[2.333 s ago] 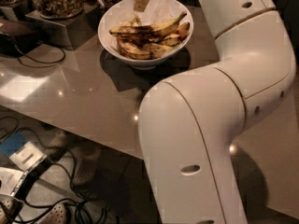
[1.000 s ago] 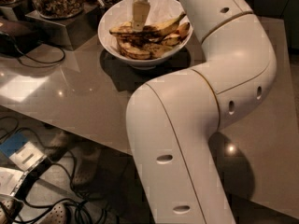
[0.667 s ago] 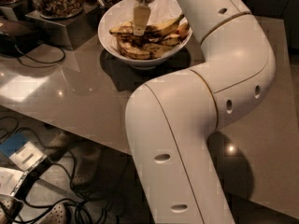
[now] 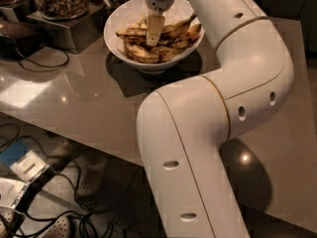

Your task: Pick banana from white bowl

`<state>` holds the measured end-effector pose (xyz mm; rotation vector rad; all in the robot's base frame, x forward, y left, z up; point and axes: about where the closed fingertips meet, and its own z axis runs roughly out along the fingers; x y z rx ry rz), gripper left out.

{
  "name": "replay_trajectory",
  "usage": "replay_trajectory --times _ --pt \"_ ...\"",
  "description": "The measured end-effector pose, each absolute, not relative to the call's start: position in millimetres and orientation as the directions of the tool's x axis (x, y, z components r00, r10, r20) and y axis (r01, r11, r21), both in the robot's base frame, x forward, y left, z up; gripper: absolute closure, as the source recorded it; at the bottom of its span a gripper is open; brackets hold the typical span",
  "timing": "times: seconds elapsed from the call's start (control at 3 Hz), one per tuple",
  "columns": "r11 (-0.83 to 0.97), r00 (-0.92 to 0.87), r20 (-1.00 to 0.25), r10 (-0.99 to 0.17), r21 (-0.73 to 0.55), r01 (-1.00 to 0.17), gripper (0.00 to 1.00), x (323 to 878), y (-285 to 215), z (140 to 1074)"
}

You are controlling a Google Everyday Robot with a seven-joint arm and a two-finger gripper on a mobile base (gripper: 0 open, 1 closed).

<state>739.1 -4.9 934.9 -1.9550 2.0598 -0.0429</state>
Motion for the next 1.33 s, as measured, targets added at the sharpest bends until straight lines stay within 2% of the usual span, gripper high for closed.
replay_trajectory --times 0.33,0.67,1.0,1.33 --pt "0.082 -0.04 -0.192 -0.981 -0.215 -0.973 0.41 740.2 -10.0 929.3" --pt "0.082 -0.041 -0.192 -0.981 -0.215 -0.973 0.6 740.2 -10.1 929.3" --pt "0.082 -0.041 -0.192 -0.981 -0.215 -0.973 0.83 740.2 -10.1 929.3" --pt "0.082 -0.041 -0.192 -0.981 -0.215 -0.973 1.0 740.2 -10.0 929.3"
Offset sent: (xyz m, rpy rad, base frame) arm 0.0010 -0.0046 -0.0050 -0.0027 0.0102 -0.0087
